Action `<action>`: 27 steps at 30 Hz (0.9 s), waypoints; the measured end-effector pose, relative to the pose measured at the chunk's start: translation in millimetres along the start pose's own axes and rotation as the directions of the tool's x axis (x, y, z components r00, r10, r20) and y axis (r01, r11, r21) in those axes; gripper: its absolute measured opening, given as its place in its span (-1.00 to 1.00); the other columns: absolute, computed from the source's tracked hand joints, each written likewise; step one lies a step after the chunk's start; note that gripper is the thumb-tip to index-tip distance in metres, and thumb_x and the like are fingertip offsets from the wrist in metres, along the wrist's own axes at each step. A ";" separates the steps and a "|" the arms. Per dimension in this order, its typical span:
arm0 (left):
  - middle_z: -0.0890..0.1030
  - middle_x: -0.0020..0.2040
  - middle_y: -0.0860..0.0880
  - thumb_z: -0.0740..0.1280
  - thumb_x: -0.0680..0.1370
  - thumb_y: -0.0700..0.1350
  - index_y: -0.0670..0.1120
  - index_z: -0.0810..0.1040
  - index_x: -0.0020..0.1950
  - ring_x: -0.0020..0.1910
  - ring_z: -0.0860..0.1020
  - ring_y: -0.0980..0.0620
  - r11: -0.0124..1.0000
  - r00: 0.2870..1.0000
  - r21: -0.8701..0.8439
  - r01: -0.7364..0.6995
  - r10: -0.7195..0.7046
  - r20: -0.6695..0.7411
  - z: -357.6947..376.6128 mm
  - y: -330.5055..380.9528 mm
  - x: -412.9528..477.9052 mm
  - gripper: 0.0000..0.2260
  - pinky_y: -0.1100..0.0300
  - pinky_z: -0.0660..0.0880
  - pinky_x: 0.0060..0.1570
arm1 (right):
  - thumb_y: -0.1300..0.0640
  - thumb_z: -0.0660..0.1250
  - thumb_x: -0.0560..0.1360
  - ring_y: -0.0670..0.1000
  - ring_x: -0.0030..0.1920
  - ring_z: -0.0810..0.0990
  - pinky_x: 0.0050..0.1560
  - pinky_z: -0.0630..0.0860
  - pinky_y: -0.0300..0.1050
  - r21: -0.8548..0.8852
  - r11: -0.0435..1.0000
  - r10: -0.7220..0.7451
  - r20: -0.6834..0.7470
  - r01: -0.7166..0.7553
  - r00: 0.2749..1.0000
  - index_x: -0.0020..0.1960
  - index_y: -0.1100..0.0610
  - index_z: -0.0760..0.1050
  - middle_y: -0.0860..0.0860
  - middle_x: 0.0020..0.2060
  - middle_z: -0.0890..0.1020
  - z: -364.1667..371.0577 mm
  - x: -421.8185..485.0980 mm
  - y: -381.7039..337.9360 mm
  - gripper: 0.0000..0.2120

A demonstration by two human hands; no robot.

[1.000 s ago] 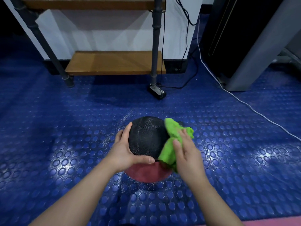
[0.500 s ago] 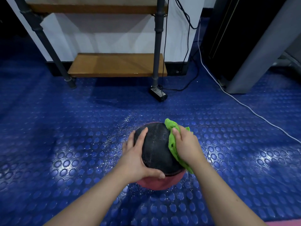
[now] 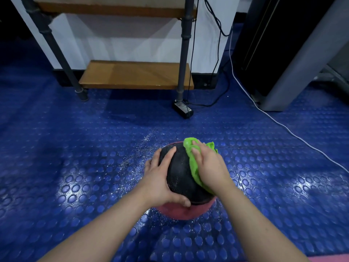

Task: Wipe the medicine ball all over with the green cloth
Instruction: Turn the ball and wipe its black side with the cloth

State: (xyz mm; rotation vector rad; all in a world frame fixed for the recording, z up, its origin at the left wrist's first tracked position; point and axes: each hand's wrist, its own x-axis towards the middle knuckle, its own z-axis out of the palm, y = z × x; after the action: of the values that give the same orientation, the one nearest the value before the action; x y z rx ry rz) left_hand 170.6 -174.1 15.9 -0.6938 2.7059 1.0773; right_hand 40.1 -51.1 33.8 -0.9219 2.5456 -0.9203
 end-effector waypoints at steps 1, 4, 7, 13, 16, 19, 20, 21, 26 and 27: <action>-0.30 0.57 0.11 0.65 0.04 0.28 0.39 -0.25 0.51 0.57 -0.17 -0.13 1.000 1.000 -0.005 -0.006 0.006 0.009 -0.2 -1.0 -1.2 0.33 -0.13 0.04 0.54 | -0.05 0.07 0.65 0.13 0.29 0.47 0.25 0.35 -0.07 0.041 0.994 0.094 0.055 -0.097 0.994 0.34 0.10 0.47 0.10 0.23 0.58 -6.4 8.9 2.1 -0.62; -0.31 0.55 0.19 0.65 0.02 0.29 0.50 -0.26 0.43 0.58 -0.17 -0.04 0.997 0.996 -0.028 -0.076 0.077 0.033 -5.3 -11.5 -4.0 0.30 -0.13 0.05 0.54 | -0.14 0.08 0.63 0.13 0.10 0.57 0.18 0.47 0.06 0.142 0.952 0.248 0.160 -0.271 0.955 0.17 0.09 0.55 0.06 0.00 0.66 -17.3 27.6 12.5 -0.60; -0.29 0.56 0.22 0.67 0.00 0.27 0.51 -0.20 0.45 0.58 -0.19 0.12 0.986 0.981 -0.052 -0.155 0.160 0.105 -22.8 -26.9 -0.9 0.30 -0.08 0.06 0.55 | -0.15 0.11 0.62 0.10 0.05 0.60 0.17 0.50 0.11 0.228 0.917 0.294 0.168 -0.327 0.941 0.13 0.05 0.57 0.03 -0.05 0.67 -12.7 25.1 21.3 -0.63; -0.36 0.56 0.20 0.69 0.03 0.21 0.42 -0.28 0.50 0.54 -0.27 0.21 0.994 0.995 -0.109 -0.030 0.041 0.092 -38.7 -45.3 -11.8 0.37 0.02 -0.01 0.55 | -0.18 0.08 0.61 0.21 -0.09 0.60 0.00 0.53 0.11 0.218 0.928 0.298 0.047 -0.301 0.953 -0.06 0.23 0.50 0.13 -0.21 0.65 -5.7 -12.1 35.9 -0.51; -0.13 0.61 0.12 0.68 0.15 0.12 0.25 -0.16 0.58 0.57 -0.13 0.17 0.957 0.993 -0.274 0.092 -0.110 -0.051 -25.5 -38.8 -33.3 0.27 0.07 -0.02 0.55 | -0.27 0.08 0.56 0.23 -0.09 0.61 0.01 0.54 0.14 0.291 0.902 0.321 0.037 -0.318 0.946 -0.11 0.24 0.47 0.19 -0.23 0.63 -5.7 -26.7 41.3 -0.44; 0.22 0.51 0.15 0.57 0.07 0.41 0.47 0.13 0.44 0.53 0.20 0.05 0.817 0.977 -0.570 0.089 -0.184 -0.111 0.1 -6.9 -41.4 0.02 -0.04 0.18 0.52 | -0.30 0.10 0.52 0.21 -0.11 0.65 0.05 0.56 0.17 0.436 0.824 0.358 0.093 -0.361 0.929 -0.09 0.19 0.54 0.21 -0.16 0.66 -10.0 -34.4 39.5 -0.44; 0.23 0.52 0.08 0.50 0.02 0.51 0.42 0.16 0.45 0.52 0.22 0.03 0.824 0.966 -0.558 0.098 -0.213 -0.146 7.9 1.0 -37.3 0.05 -0.07 0.20 0.51 | -0.20 0.13 0.58 0.17 -0.12 0.66 0.06 0.57 0.16 0.508 0.778 0.368 0.111 -0.371 0.923 -0.10 0.19 0.57 0.20 -0.17 0.68 -13.7 -34.4 36.7 -0.52; 0.15 0.56 0.00 0.44 -0.01 0.57 0.28 0.10 0.54 0.55 0.14 -0.02 0.839 0.953 -0.532 0.110 -0.242 -0.184 14.5 8.3 -32.8 0.18 -0.08 0.15 0.53 | -0.10 0.14 0.62 0.14 -0.15 0.66 0.05 0.58 0.14 0.577 0.726 0.375 0.122 -0.373 0.919 -0.11 0.19 0.58 0.19 -0.17 0.69 -18.0 -33.7 34.1 -0.59; -0.16 0.62 -0.02 0.47 0.04 0.44 0.10 -0.19 0.61 0.60 -0.13 -0.02 0.832 0.898 -0.510 0.217 -0.375 -0.229 16.8 20.2 -22.4 0.33 -0.03 -0.06 0.56 | -0.02 0.12 0.64 -0.01 -0.31 0.45 -0.15 0.43 -0.05 0.545 0.822 0.316 -0.192 -0.166 0.929 -0.30 0.07 0.43 -0.06 -0.39 0.50 -35.9 -24.2 15.9 -0.63; -0.14 0.62 -0.01 0.49 0.02 0.44 0.11 -0.16 0.61 0.60 -0.12 -0.01 0.835 0.903 -0.500 0.229 -0.374 -0.212 14.3 17.5 -20.5 0.33 -0.03 -0.03 0.55 | -0.04 0.10 0.64 -0.02 -0.24 0.49 -0.10 0.43 -0.06 0.490 0.866 0.252 -0.251 -0.102 0.935 -0.25 0.03 0.47 -0.09 -0.33 0.54 -32.0 -22.4 13.4 -0.65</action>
State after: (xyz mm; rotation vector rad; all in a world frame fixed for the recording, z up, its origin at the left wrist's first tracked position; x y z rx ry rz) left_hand 180.0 -145.7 22.4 -1.4250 2.4310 1.6637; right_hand 36.3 -13.5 50.4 -0.4099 2.4021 -1.6326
